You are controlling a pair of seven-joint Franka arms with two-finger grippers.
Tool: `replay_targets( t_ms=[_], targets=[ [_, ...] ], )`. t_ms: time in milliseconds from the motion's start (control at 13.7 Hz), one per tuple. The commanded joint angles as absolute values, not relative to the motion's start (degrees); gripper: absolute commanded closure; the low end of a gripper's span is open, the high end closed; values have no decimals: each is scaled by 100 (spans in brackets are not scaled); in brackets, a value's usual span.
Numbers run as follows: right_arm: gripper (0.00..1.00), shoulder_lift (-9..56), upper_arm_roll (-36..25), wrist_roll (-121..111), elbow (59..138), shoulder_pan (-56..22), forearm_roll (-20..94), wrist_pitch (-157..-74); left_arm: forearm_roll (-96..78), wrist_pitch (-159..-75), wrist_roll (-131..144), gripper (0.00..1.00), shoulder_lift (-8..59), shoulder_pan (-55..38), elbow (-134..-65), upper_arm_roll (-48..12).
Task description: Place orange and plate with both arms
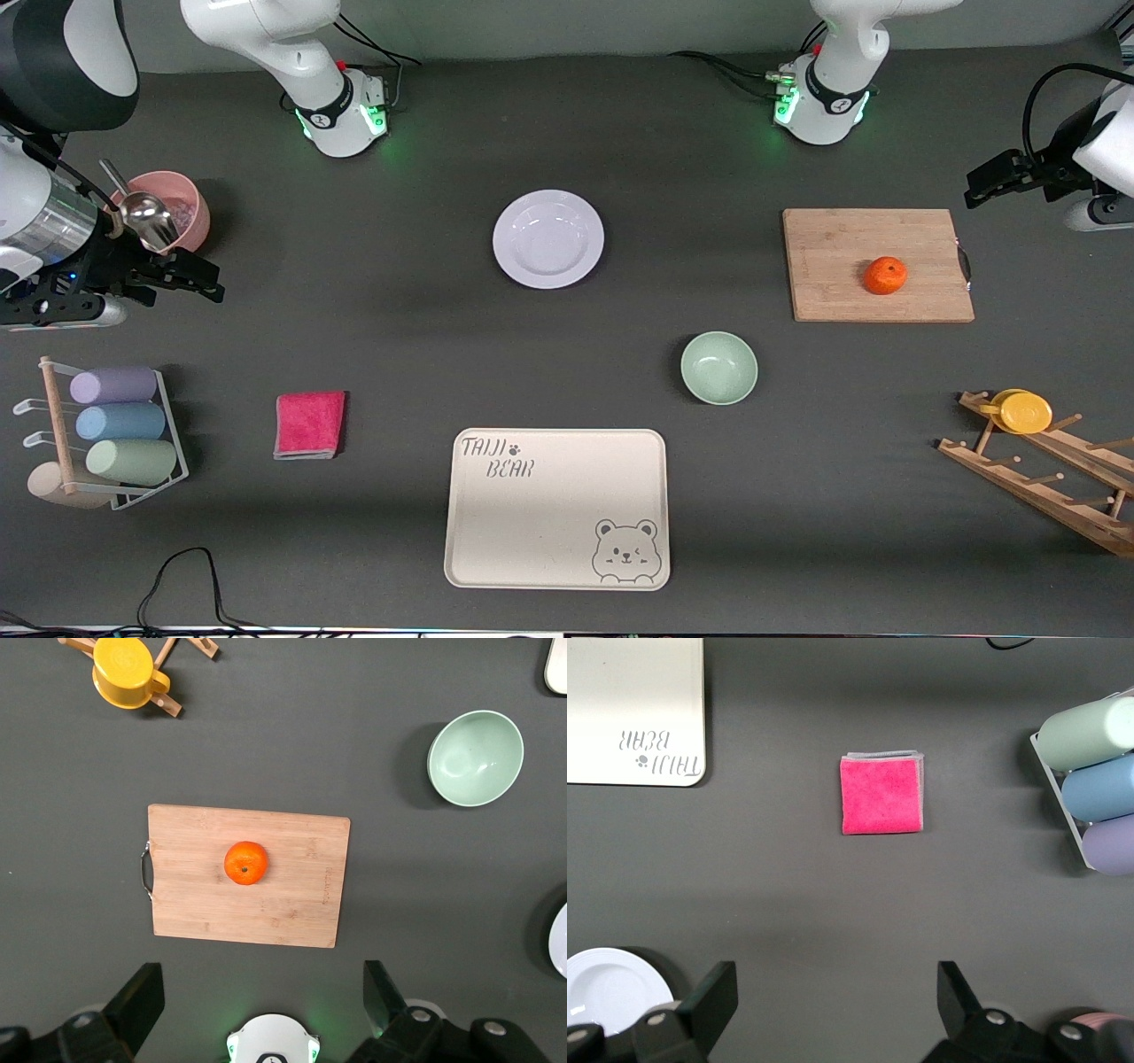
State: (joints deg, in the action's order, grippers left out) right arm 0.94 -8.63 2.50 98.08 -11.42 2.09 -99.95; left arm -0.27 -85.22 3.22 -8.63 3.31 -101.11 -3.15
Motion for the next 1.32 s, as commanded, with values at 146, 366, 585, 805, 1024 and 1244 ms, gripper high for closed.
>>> replay_targets(
  t_ms=[146, 366, 585, 805, 1024, 1244],
  targets=[
    [0, 211, -888, 272, 9721, -1169, 167, -10134, -27, -8367, 35, 0, -747, 325, -9809, -290],
    [0, 220, -888, 272, 9721, -1169, 176, -10178, 324, -8358, 26, 0, -510, 272, -9730, -343],
    [0, 264, -896, 290, 9756, -1169, 289, -10178, 307, -8428, -384, 0, -256, 430, -9466, -229],
    [0, 307, -914, 290, 9800, -1160, 667, -10169, 797, -8131, -413, 1, 182, 570, -9492, -124],
    [0, 413, -931, 290, 9949, -1160, 1281, -10151, 510, -8935, -509, 1, 842, 1334, -9771, -88],
    [0, 501, -1168, 475, 10177, -1160, 2186, -10169, 475, -10017, -510, 1, 713, 1625, -10886, -79]
  ],
)
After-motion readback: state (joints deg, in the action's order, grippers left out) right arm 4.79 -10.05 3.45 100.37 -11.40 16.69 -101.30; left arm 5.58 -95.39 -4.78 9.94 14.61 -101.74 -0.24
